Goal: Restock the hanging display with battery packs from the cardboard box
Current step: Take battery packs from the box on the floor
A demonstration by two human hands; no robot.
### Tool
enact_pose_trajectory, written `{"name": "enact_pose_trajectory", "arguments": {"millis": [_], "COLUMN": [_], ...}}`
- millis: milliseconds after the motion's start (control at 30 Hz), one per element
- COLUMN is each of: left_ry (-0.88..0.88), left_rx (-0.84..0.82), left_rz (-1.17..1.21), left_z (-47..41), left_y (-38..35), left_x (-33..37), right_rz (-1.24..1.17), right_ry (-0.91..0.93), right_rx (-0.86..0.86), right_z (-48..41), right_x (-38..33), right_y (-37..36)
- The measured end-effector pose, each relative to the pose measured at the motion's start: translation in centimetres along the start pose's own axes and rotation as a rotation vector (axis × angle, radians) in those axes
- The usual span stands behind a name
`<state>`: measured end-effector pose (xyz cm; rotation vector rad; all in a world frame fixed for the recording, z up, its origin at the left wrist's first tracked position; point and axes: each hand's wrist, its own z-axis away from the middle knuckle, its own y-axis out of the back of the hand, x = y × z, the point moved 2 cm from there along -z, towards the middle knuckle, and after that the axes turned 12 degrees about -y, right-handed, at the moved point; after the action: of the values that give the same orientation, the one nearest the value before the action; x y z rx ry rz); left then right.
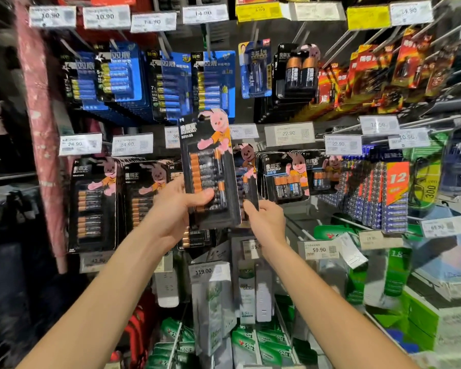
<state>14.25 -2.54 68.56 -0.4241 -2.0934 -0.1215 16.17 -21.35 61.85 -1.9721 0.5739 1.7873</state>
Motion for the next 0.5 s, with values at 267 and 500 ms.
{"name": "enact_pose_trajectory", "arguments": {"millis": [267,500], "left_ry": [0.104,0.139], "left_rx": [0.016,-0.026], "left_rz": [-0.030,-0.010], "left_z": [5.0,7.4], "left_y": [0.5,-2.4], "left_x": [-4.5,-7.4], "right_rz": [-0.023,-0.047], "right_ry": [0.042,0.126], "right_rx": [-0.052,-0.324], "right_z": [3.6,9.2], "right_x": [1.7,3.0], "right_y": [3.0,2.7]}}
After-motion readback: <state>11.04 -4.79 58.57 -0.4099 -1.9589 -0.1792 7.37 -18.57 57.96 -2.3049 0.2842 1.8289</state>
